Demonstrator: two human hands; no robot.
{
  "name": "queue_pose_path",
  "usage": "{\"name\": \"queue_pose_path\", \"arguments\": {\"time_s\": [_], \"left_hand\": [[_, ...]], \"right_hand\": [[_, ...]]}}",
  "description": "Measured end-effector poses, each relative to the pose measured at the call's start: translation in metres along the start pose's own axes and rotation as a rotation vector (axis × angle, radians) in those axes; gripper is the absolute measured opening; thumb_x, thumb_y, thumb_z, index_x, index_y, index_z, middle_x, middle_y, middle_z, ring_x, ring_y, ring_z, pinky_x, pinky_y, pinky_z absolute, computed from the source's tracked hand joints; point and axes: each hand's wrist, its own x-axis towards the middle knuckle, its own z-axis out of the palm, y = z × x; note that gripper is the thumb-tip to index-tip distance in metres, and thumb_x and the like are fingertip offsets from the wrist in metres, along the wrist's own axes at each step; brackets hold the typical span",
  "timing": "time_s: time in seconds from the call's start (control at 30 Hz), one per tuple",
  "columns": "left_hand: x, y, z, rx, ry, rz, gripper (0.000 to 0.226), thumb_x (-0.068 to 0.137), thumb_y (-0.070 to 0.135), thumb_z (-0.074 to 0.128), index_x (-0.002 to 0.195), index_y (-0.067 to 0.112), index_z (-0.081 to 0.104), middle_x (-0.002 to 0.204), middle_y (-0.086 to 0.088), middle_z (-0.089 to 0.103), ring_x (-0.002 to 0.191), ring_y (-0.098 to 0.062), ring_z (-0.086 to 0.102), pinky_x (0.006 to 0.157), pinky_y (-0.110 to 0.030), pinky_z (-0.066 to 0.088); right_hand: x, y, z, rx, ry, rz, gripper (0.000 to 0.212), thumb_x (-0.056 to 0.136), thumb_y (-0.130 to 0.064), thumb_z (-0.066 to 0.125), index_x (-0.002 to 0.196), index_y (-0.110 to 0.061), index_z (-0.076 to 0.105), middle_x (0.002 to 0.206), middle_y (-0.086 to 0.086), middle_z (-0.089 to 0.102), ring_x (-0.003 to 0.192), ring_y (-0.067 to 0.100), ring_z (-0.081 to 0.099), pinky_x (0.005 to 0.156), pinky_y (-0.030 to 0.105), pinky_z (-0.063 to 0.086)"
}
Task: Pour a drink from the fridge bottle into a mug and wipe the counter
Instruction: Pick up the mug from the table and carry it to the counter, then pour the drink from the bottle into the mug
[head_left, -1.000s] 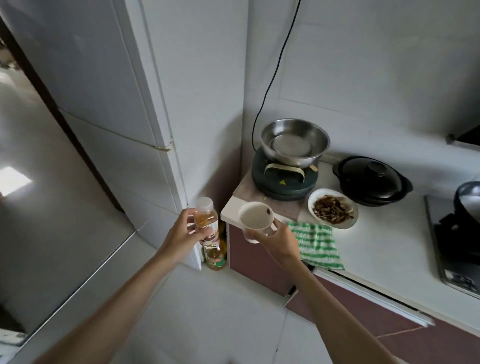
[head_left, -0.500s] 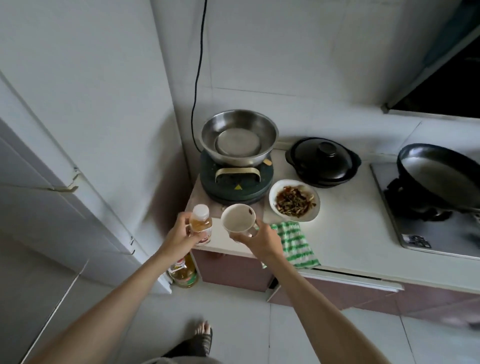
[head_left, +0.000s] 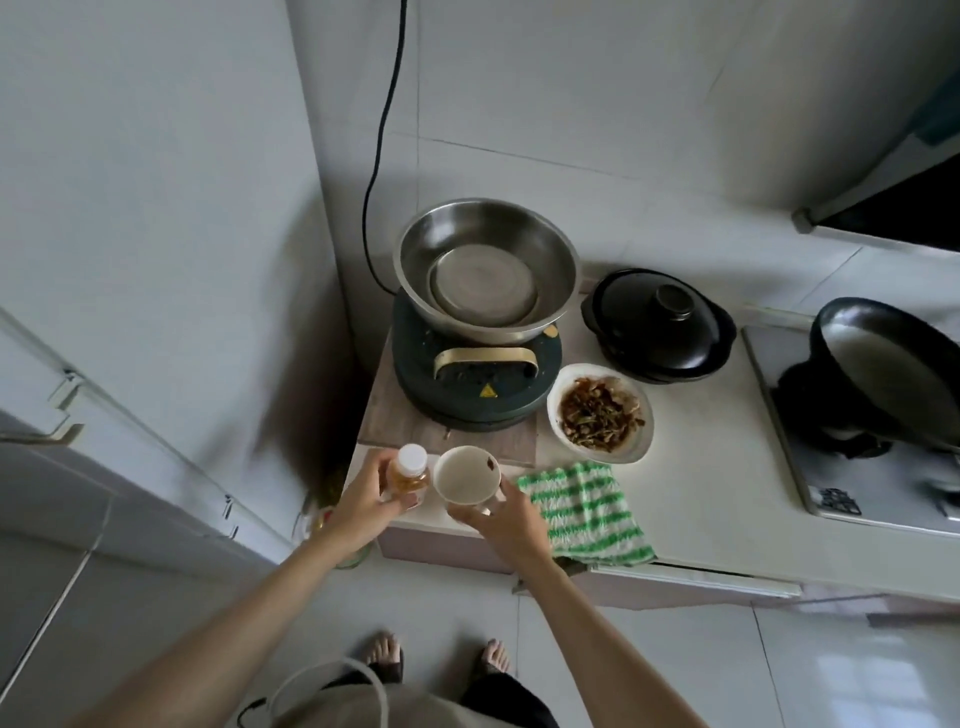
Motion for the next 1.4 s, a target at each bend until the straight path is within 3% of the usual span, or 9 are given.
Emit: {"name": "queue_pose_path", "arguments": {"time_s": [0.13, 0.37, 0.5, 0.7, 0.83, 0.93, 1.1, 1.27, 1.4], "left_hand": [[0.002, -0.015, 0.01, -0.043, 0.11, 0.014, 0.059, 0.074, 0.025, 0.083, 0.12, 0.025, 0.047, 0.12, 0.001, 0.058, 0.113, -0.016, 0.058, 0.099, -0.039, 0.05], [0.003, -0.022, 0.023, 0.031, 0.173, 0.038, 0.058, 0.081, 0.031, 0.076, 0.127, 0.024, 0.043, 0.121, 0.004, 0.058, 0.111, -0.011, 0.055, 0.089, -0.016, 0.041], [0.003, -0.027, 0.02, 0.183, 0.189, 0.136, 0.061, 0.083, 0.033, 0.074, 0.135, 0.024, 0.042, 0.132, 0.003, 0.055, 0.122, -0.011, 0.052, 0.102, -0.029, 0.045], [-0.003, -0.023, 0.018, 0.366, 0.322, 0.288, 0.065, 0.076, 0.037, 0.078, 0.132, 0.018, 0.051, 0.127, 0.003, 0.062, 0.116, -0.004, 0.055, 0.091, -0.01, 0.042], [-0.005, -0.022, 0.019, 0.358, 0.331, 0.254, 0.059, 0.072, 0.021, 0.083, 0.126, 0.017, 0.058, 0.12, 0.005, 0.066, 0.107, -0.01, 0.066, 0.084, -0.007, 0.043], [-0.006, -0.026, 0.018, 0.401, 0.319, 0.263, 0.051, 0.074, 0.023, 0.081, 0.12, 0.015, 0.061, 0.122, 0.004, 0.066, 0.101, -0.01, 0.068, 0.079, -0.01, 0.046], [-0.005, -0.032, 0.014, 0.466, 0.292, 0.31, 0.054, 0.078, 0.034, 0.069, 0.127, 0.015, 0.057, 0.121, 0.002, 0.066, 0.081, -0.009, 0.071, 0.066, -0.007, 0.047], [-0.005, -0.031, 0.014, 0.503, 0.314, 0.315, 0.054, 0.084, 0.045, 0.053, 0.129, 0.015, 0.055, 0.122, 0.003, 0.064, 0.066, -0.008, 0.068, 0.053, -0.01, 0.049], [-0.006, -0.031, 0.014, 0.535, 0.312, 0.315, 0.058, 0.089, 0.054, 0.042, 0.129, 0.015, 0.055, 0.123, 0.003, 0.065, 0.07, -0.007, 0.07, 0.059, -0.001, 0.039]], "right_hand": [[0.009, 0.007, 0.003, 0.043, -0.041, 0.007, 0.087, 0.064, -0.069, 0.079, 0.14, -0.04, 0.048, 0.11, -0.012, 0.074, 0.104, 0.012, 0.067, 0.085, 0.037, 0.056], [0.018, 0.005, -0.002, 0.02, -0.178, 0.073, 0.079, 0.076, -0.045, 0.08, 0.143, -0.026, 0.043, 0.125, -0.004, 0.069, 0.116, 0.018, 0.063, 0.094, 0.042, 0.053], [0.014, -0.012, -0.028, -0.33, -0.198, 0.039, 0.095, 0.078, -0.049, 0.073, 0.151, -0.015, 0.023, 0.145, 0.008, 0.041, 0.122, 0.034, 0.056, 0.091, 0.043, 0.048], [-0.009, -0.078, -0.036, -0.524, 0.007, -0.38, 0.055, 0.09, -0.059, 0.055, 0.127, -0.02, 0.045, 0.122, 0.003, 0.062, 0.1, 0.029, 0.067, 0.077, 0.039, 0.053], [-0.003, -0.113, 0.009, -0.902, -0.057, -0.647, 0.043, 0.097, -0.032, 0.061, 0.133, -0.01, 0.049, 0.122, 0.012, 0.058, 0.099, 0.032, 0.069, 0.068, 0.042, 0.055], [0.003, -0.122, 0.029, -1.076, -0.075, -0.566, 0.05, 0.091, -0.022, 0.069, 0.131, -0.004, 0.045, 0.119, 0.016, 0.057, 0.101, 0.033, 0.068, 0.067, 0.039, 0.057], [0.011, -0.118, 0.043, -1.154, -0.03, -0.505, 0.036, 0.098, -0.027, 0.054, 0.124, -0.005, 0.042, 0.107, 0.02, 0.064, 0.092, 0.035, 0.07, 0.059, 0.036, 0.049], [0.02, -0.111, 0.041, -1.094, -0.055, -0.604, 0.024, 0.098, -0.02, 0.056, 0.116, -0.006, 0.046, 0.105, 0.019, 0.067, 0.092, 0.033, 0.071, 0.072, 0.039, 0.059], [0.021, -0.103, 0.032, -1.081, -0.144, -0.672, 0.044, 0.094, -0.016, 0.062, 0.131, -0.007, 0.04, 0.124, 0.022, 0.058, 0.114, 0.037, 0.059, 0.095, 0.046, 0.051]]}}
